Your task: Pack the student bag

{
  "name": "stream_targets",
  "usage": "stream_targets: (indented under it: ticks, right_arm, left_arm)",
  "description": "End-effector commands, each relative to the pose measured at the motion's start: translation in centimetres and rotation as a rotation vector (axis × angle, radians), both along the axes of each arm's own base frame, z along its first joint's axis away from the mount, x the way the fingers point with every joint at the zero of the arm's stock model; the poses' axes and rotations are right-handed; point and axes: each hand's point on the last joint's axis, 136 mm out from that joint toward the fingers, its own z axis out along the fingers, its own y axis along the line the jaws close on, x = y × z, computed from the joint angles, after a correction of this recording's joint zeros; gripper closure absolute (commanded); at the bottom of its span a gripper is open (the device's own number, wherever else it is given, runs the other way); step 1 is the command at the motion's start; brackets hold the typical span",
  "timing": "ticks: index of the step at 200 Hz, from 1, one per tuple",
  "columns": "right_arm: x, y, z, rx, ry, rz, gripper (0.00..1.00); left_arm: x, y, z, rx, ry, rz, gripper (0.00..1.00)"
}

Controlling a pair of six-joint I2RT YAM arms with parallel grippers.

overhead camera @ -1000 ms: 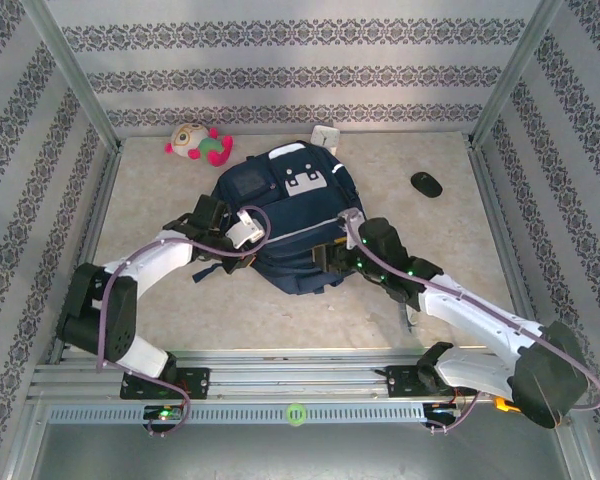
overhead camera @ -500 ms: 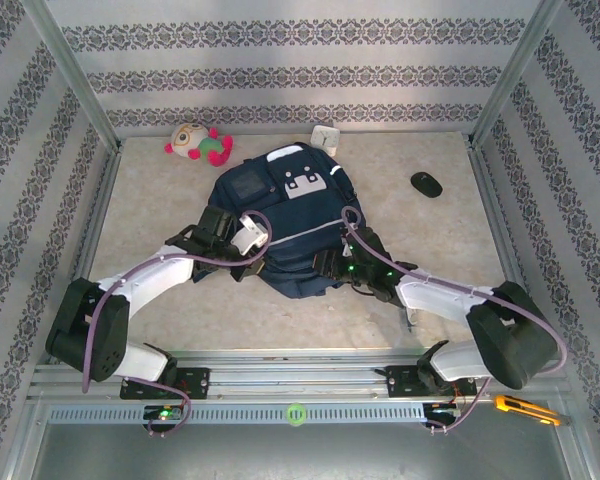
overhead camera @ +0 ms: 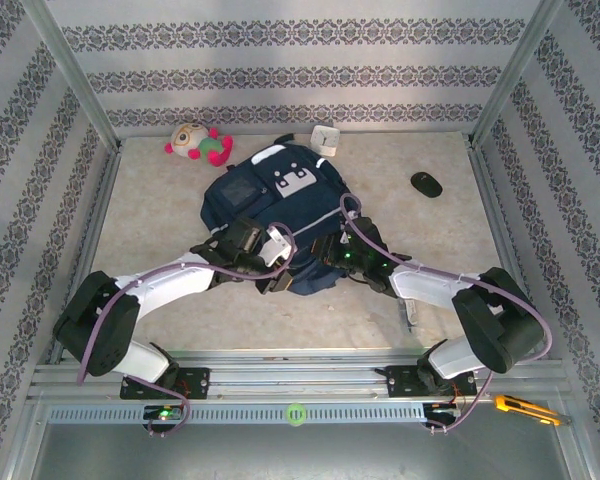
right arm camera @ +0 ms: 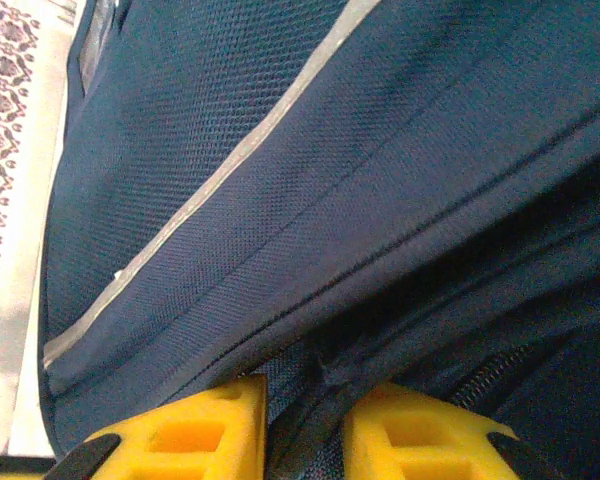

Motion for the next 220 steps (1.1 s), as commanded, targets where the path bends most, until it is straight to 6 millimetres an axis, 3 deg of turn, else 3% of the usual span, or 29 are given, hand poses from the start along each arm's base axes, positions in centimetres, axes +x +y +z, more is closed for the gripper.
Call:
stream_targets:
  ticks: [1,42,75,90,118,160,181,196,220]
  right_arm:
    - [0.8,2.3,4.4,0.1,-0.12,0.067,0.69]
    - [-0.9,-0.9,4.1,0.025,-0.102,0.09,0.48]
    - [-3.1,-3.0,3.8,-0.045,-0.064,0.126,0.42]
    - [-3.7,-3.7,3.7,-0.052,-0.054,0.122,0.41]
    - [-4.4,-3.9,3.4,-0.032,-0.035,0.13,0.4]
    - [-4.2,-4.0,2.5,-0.026,-0.009,0.121,0.4]
    - [-4.0,-3.9,1.8,-0.022,0.011,0.126,0.4]
    - [-3.8,-4.2,1.3,-0.022,0.022,0.123,0.4]
    - [-3.2,-5.0,1.0,-0.033,0.014,0.108,0.41]
  left_arm:
    - [0.7,-3.9,4.8,-0.184,-0.084,-0.06,0.65]
    - [-0.8,-1.6,7.2,-0.077,-0.22,-0.178,0.33]
    - [-1.7,1.9,8.3,0.061,-0.435,-0.312,0.2]
    - [-0.8,3.4,8.0,0.167,-0.535,-0.353,0.19]
    - [2.1,5.2,5.2,0.417,-0.662,-0.447,0.14]
    - [6.0,4.2,2.8,0.486,-0.729,-0.517,0.07]
    - [8.0,3.6,2.0,0.497,-0.763,-0.503,0.09]
    - [9.1,3.2,1.9,0.492,-0.781,-0.47,0.29]
    - [8.8,2.6,2.5,0.431,-0.76,-0.45,0.53]
